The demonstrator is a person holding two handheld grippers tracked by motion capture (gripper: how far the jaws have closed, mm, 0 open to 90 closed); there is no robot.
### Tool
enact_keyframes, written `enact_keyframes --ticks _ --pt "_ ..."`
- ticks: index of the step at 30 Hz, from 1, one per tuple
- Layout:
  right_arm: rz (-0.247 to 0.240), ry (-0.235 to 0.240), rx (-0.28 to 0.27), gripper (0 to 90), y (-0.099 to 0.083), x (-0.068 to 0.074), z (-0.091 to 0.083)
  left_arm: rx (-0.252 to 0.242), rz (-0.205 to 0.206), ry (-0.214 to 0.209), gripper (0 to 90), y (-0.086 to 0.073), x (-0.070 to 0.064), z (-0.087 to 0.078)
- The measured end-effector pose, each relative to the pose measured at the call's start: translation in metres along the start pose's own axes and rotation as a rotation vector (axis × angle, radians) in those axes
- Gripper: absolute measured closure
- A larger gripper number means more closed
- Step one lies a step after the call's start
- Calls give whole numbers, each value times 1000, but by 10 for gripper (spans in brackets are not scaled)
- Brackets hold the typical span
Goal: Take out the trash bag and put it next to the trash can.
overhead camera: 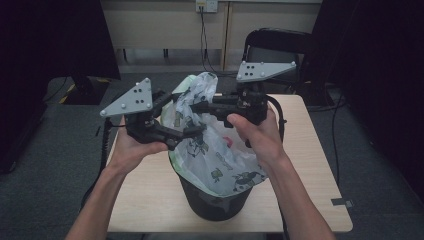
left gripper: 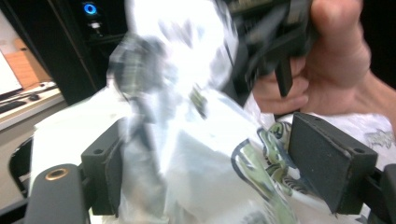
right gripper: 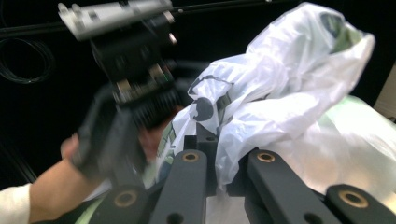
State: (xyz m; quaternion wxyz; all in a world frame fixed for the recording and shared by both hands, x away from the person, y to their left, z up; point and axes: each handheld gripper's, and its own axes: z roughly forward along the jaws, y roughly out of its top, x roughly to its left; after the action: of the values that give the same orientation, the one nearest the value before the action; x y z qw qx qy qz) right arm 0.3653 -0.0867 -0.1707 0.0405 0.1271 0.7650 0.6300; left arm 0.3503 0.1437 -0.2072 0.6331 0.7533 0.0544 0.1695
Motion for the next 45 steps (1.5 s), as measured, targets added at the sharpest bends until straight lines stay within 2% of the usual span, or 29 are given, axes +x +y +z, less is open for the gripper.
enact_keyframes --ticks 1,2,3,4,6,9,10,14,16,18,19,21,22,23,24,25,26,29,32,37,40,41,43,44,45 --pt "-8 7 -2 885 3 3 1 21 12 11 200 0 -3 4" --pt "-12 17 -6 885 5 6 1 41 41 17 292 0 -6 7" --pt "-19 21 -5 880 7 8 2 42 57 4 490 0 -8 9" --pt "-26 25 -3 850 8 10 2 33 53 -15 604 0 -10 9" --pt "-15 42 2 644 8 10 -1 21 56 -31 784 1 -11 6" --pt "1 -5 -4 346 8 9 -12 9 44 -13 832 0 -7 -1" --pt "9 -19 -4 305 9 9 -17 0 33 -10 835 0 -4 -4" --pt "-8 -86 20 241 5 11 -36 -77 -32 -2 842 -3 7 -20" --pt "-23 -132 53 197 0 11 -45 -86 -36 27 845 -1 12 -26" --pt "-12 -118 81 186 -7 8 -48 -97 -46 44 846 2 14 -29" --pt "-16 -129 93 178 -10 8 -48 -105 -43 47 847 3 15 -31" --pt "-23 -151 134 189 -17 6 -44 -122 -44 39 847 6 14 -32" --pt "-27 -169 152 250 -20 5 -40 -127 -43 34 847 7 14 -32" --pt "-35 -179 168 465 -22 4 -38 -126 -39 26 846 8 13 -32" --pt "-51 -168 174 615 -23 4 -35 -126 -39 16 839 8 13 -32" --pt "-46 -162 167 691 -24 3 -34 -121 -37 -5 802 8 12 -31" --pt "-47 -157 158 777 -24 3 -32 -102 -33 -12 720 8 10 -29" --pt "-57 -118 104 851 -19 5 -29 -44 -19 -9 472 8 7 -23" --pt "-63 -85 57 871 -11 9 -27 -27 -13 -14 264 8 5 -16" --pt "-62 -41 -11 882 6 17 -18 13 -9 -49 190 7 -2 6" --pt "-60 -32 -39 885 13 21 -9 8 -10 -66 192 8 -6 17" --pt "-60 -33 -41 884 13 21 -7 3 -7 -76 260 9 -7 18" --pt "-42 -25 -47 859 13 20 -3 24 -4 -72 552 8 -7 17" --pt "-38 -22 -41 793 12 20 -3 39 1 -64 685 7 -6 16" --pt "-37 -11 -30 668 12 19 -3 42 -1 -58 771 5 -5 14"
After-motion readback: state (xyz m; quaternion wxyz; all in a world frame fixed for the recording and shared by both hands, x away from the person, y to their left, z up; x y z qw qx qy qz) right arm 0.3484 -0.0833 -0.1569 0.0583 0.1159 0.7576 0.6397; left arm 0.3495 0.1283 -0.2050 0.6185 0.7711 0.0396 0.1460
